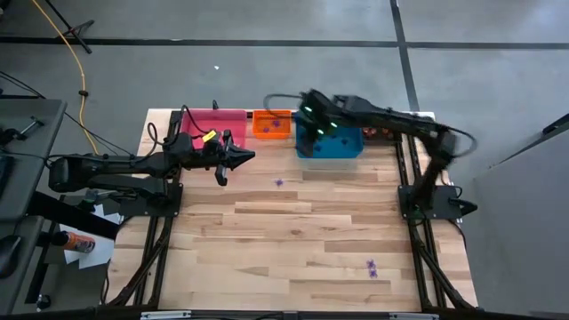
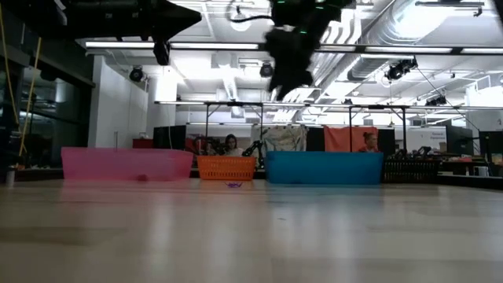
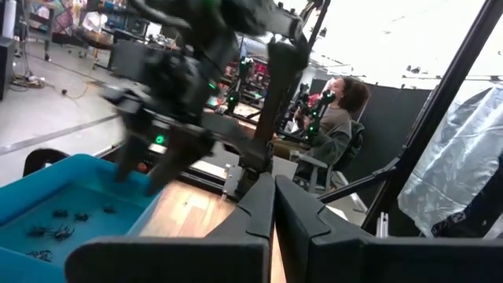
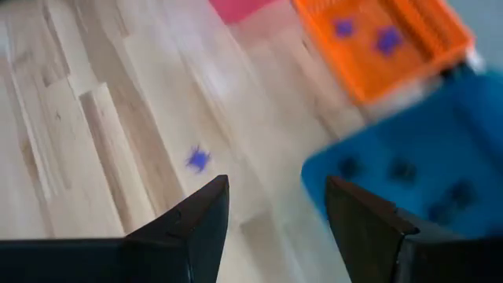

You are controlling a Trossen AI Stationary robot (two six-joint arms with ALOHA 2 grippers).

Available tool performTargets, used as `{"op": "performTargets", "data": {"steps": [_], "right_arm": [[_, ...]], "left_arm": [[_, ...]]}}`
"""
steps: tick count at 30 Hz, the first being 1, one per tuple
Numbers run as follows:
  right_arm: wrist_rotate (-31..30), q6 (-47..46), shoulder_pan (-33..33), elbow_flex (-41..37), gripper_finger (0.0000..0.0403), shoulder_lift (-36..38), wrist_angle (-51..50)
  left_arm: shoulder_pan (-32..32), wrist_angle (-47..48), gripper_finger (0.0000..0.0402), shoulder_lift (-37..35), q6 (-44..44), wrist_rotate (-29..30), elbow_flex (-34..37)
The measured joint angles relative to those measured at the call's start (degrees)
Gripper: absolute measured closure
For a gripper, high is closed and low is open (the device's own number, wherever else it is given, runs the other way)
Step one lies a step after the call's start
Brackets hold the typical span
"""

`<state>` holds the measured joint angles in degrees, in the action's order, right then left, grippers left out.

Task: Sort Halloween decoration
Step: Put the violet spider toy into the orange bin

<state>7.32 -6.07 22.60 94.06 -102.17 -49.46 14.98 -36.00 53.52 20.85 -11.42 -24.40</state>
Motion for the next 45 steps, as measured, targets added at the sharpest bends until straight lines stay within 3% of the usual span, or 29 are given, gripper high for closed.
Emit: {"op": "performTargets", "data": {"steps": [4, 8, 14, 17, 28, 33, 36, 40, 45], "right_arm": [[1.6, -8.9, -3.1, -22.8, 0.0199, 15.1, 15.6], [3.6, -17.0, -7.8, -39.2, 0.0199, 27.8, 34.6], [1.0, -8.1, -14.5, -53.8, 0.0199, 36.1, 61.5], [-1.7, -6.2, -16.1, -56.2, 0.0199, 36.3, 66.1], [-1.7, -7.4, -16.8, -56.4, 0.0199, 36.3, 65.2], [-1.7, -7.4, -16.6, -56.4, 0.0199, 36.3, 65.6], [-2.9, -7.4, -16.6, -56.4, 0.0199, 36.3, 67.2], [-3.3, -7.4, -16.6, -56.4, 0.0199, 36.3, 69.0], [-3.9, -9.4, -16.6, -56.4, 0.0199, 36.3, 69.5]], "left_arm": [[0.0, 0.4, 0.0401, 0.0, -0.1, 0.0, 0.0], [0.0, 1.1, 0.0401, 0.0, -0.1, 0.0, 0.0], [0.0, 1.9, 0.0401, 0.0, -0.1, 0.0, 0.0], [0.0, 1.9, 0.0401, 0.0, -0.4, 0.0, 0.0], [0.0, 2.0, 0.0401, 0.0, -3.3, 0.2, 0.0], [-0.1, 7.2, 0.0401, 2.2, -1.2, 2.4, -1.0], [-0.7, 17.3, 0.0393, 6.3, -1.5, 4.9, -5.9], [-1.6, 31.5, 0.0359, 15.4, -8.6, 6.4, -14.5], [-2.8, 39.4, 0.0293, 27.3, -14.9, 6.7, -22.2]]}}
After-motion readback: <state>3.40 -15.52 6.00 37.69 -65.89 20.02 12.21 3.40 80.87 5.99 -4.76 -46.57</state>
